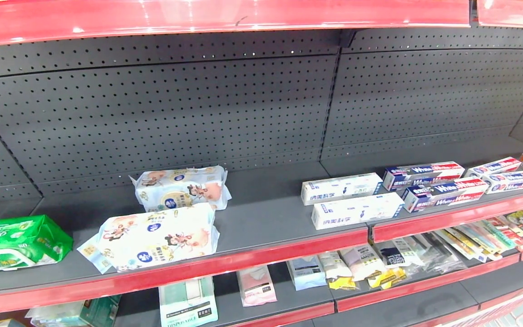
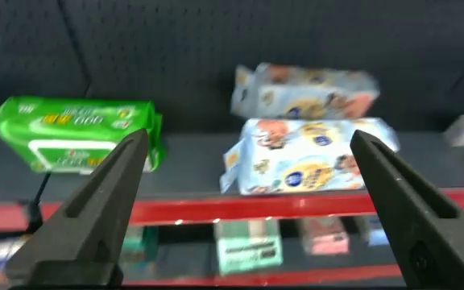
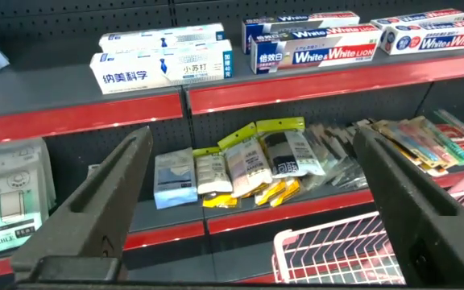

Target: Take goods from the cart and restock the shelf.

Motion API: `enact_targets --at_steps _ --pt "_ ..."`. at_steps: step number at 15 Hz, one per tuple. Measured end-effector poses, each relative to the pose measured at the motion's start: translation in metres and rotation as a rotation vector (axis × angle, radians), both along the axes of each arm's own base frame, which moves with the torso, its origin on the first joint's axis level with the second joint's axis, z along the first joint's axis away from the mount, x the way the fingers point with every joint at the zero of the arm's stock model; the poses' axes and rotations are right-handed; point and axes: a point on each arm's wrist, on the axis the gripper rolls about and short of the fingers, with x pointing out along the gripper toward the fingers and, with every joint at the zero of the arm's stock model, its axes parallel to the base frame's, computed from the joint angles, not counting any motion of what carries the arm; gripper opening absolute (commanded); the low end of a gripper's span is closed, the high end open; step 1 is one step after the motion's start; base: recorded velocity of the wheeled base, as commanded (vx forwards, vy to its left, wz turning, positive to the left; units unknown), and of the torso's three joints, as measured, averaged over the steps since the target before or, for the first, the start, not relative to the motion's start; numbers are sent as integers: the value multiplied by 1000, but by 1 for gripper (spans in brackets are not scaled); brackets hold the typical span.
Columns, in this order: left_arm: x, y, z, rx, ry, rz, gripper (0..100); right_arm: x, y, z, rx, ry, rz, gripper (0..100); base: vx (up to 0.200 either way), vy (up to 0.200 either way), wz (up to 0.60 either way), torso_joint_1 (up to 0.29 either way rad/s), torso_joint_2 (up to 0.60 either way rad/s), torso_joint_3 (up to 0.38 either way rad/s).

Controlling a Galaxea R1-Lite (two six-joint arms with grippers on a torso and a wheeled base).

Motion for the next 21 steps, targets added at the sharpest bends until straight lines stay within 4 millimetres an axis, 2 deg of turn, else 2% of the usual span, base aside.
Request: enact_targets --at_steps 2,4,7,11,16,21 --pt "40 5 -1 42 169 82 100 0 0 0 0 0 0 100 0 0 0 0 0 0" --pt "75 16 -13 94 339 160 100 0 0 0 0 0 0 100 0 0 0 0 0 0" --pt "110 35 -30 102 460 236 100 0 0 0 0 0 0 100 0 0 0 0 0 0" --pt "133 43 -48 179 574 202 100 0 0 0 0 0 0 100 0 0 0 0 0 0" --pt "154 36 -56 204 558 146 100 0 0 0 0 0 0 100 0 0 0 0 0 0" --pt "166 32 -63 209 572 116 100 0 0 0 0 0 0 100 0 0 0 0 0 0"
